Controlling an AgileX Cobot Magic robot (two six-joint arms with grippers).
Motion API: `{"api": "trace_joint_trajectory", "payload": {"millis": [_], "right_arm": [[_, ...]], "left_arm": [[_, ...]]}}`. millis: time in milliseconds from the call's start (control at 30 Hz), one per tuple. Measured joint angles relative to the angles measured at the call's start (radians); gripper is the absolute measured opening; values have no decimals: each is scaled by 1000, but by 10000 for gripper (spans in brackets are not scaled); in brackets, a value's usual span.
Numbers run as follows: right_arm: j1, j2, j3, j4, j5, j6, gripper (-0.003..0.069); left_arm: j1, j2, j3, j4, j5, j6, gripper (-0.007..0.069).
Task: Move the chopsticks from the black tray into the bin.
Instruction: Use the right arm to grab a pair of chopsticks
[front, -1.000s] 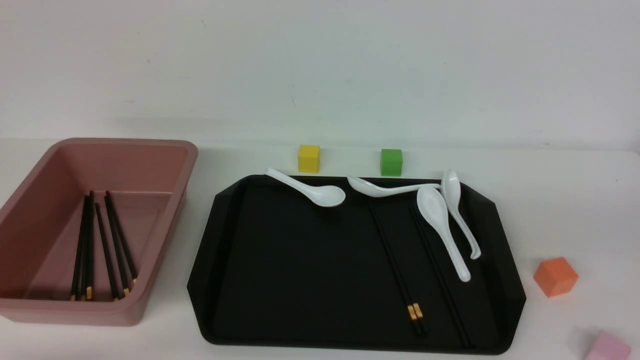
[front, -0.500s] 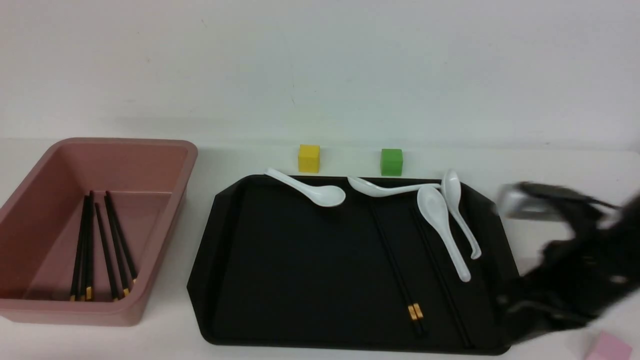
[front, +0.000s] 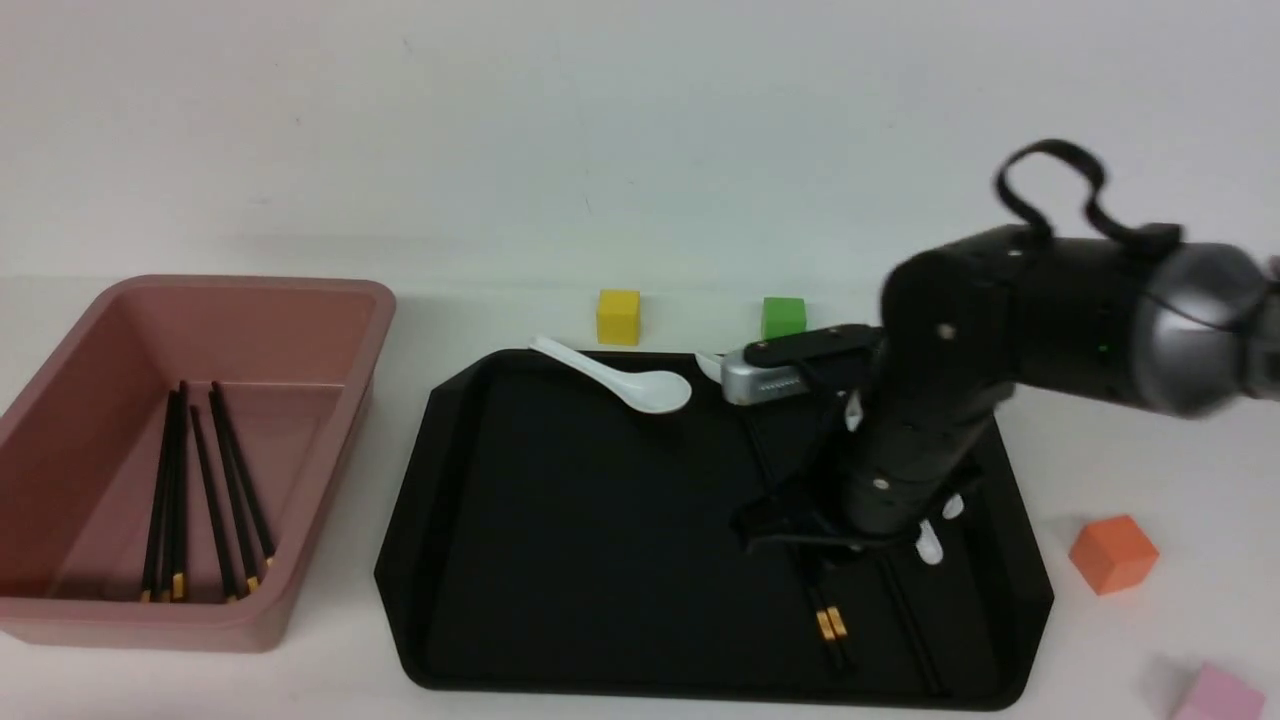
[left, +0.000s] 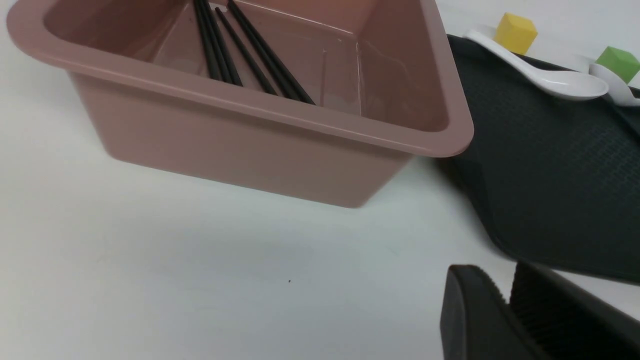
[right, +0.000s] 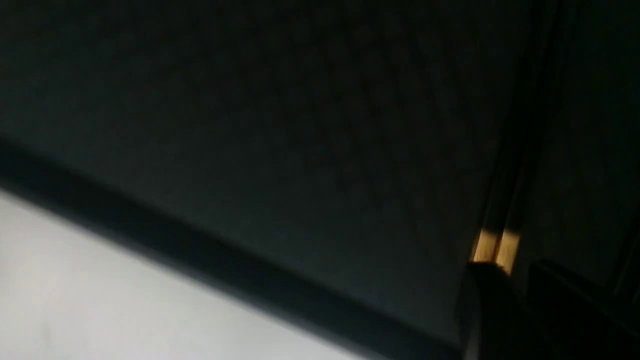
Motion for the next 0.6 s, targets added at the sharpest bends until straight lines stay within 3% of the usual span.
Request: {"api": "trace_joint_trajectory", "payload": {"millis": [133,233,600], "right_arm": [[0,88,-68,-38,24,22,272],[0,134,-90,-59,30,23,311],[0,198,-101,-125,33,27,311]], "left_arm": [[0,0,0,0,0,0,141],[0,0,0,0,0,0,143],[0,0,0,0,0,0,149]]}}
